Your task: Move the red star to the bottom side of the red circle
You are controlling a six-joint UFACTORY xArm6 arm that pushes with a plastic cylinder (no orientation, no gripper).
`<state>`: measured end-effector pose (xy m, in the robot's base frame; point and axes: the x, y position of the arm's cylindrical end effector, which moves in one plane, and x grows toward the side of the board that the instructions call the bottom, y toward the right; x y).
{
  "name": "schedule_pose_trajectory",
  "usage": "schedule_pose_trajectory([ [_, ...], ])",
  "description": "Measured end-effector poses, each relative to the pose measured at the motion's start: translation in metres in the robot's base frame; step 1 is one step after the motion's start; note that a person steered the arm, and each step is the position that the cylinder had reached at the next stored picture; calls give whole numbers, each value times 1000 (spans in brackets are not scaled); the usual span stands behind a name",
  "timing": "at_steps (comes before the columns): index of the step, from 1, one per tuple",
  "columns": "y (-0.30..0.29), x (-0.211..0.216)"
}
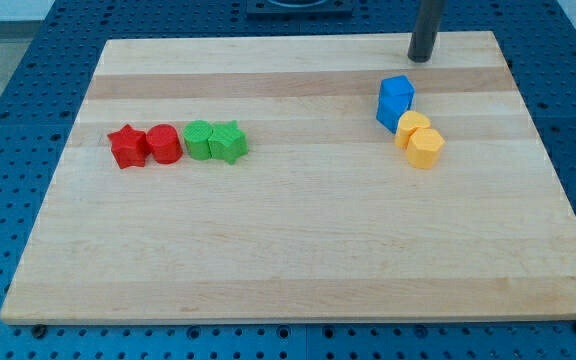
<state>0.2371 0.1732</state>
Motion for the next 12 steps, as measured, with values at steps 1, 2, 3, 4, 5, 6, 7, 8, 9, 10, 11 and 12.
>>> schedule_pose_trajectory([
  [1, 0, -25],
  [2, -45, -27],
  [3, -99, -26],
  [4, -135, -10],
  [5, -138, 0],
  [6, -151, 3],
  [7, -201, 21],
  [8, -250, 45],
  [9, -306, 64],
  [10, -364, 83],
  [11, -416, 108],
  [12, -438, 135],
])
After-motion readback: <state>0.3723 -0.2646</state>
